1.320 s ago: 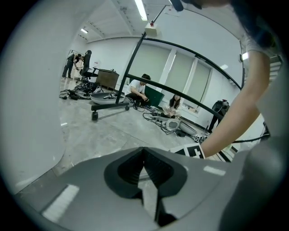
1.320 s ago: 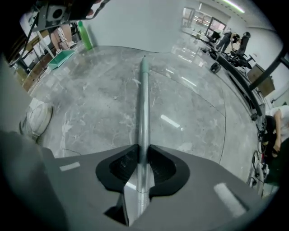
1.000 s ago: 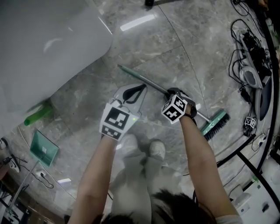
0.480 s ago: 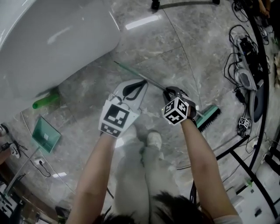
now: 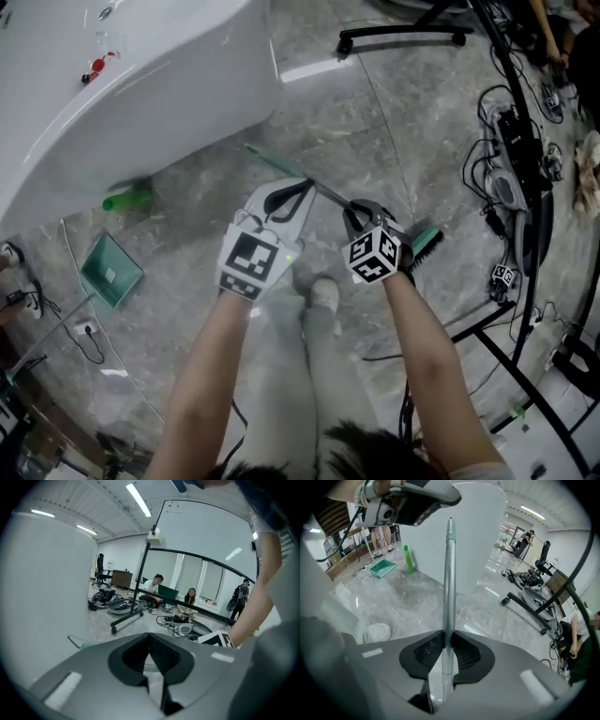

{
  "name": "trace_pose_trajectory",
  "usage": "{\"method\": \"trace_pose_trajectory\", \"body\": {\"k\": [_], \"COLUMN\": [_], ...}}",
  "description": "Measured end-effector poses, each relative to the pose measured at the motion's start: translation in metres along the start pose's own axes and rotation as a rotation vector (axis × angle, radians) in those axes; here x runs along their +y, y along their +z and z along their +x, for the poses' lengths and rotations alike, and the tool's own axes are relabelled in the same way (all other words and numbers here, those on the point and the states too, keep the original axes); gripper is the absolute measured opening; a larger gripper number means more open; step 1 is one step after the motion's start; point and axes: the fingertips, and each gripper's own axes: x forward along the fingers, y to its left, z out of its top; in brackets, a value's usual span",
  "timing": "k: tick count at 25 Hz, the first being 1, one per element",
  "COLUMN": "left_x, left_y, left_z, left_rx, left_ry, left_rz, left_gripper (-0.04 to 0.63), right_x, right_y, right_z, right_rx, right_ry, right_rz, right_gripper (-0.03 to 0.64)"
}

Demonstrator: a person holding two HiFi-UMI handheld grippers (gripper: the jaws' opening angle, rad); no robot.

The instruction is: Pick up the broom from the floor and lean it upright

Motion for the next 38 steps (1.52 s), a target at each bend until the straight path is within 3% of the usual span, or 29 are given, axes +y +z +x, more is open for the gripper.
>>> {"method": "trace_pose_trajectory", "body": {"k": [10, 15, 23, 28, 32, 38], "left_x": [-0.002, 0.014, 0.058, 0.075, 0.087, 0.103], "left_y": [0.070, 0.099, 0.137, 0.142, 0.144, 0.133], "left_z": [-0.057, -0.084, -0.128, -0.149, -0.159, -0.177], "left_rx": [-0.078, -0.125, -0.188, -0.214, -0.204, -0.188], "left_ry": [0.070, 0.149, 0.297, 0.330, 0.366, 0.388], "left_rz": [0.053, 0.032, 0.063, 0.037, 0.050, 0.010], "left_gripper": [-0.002, -0.002, -0.002, -0.002, -0.002, -0.002], "right_x": [-0.010, -0.017, -0.040, -0.039, -0.039, -0.046], "right_y": [0.079, 0.122, 0.198, 0.232, 0.255, 0.281], "right_z": [-0.051, -0.064, -0.073, -0.067, -0.061, -0.051], "right_rx": [-0.097, -0.124, -0.186, -0.151, -0.135, -0.149], "right_ry": [-0.017, -0.018, -0.066, -0.091, -0.102, -0.112], "right_rz": [0.041, 0.068, 0.160, 0.210, 0.235, 0.278], "right_gripper": [0.075, 0.078, 0.081, 0.081, 0.083, 0.084]}}
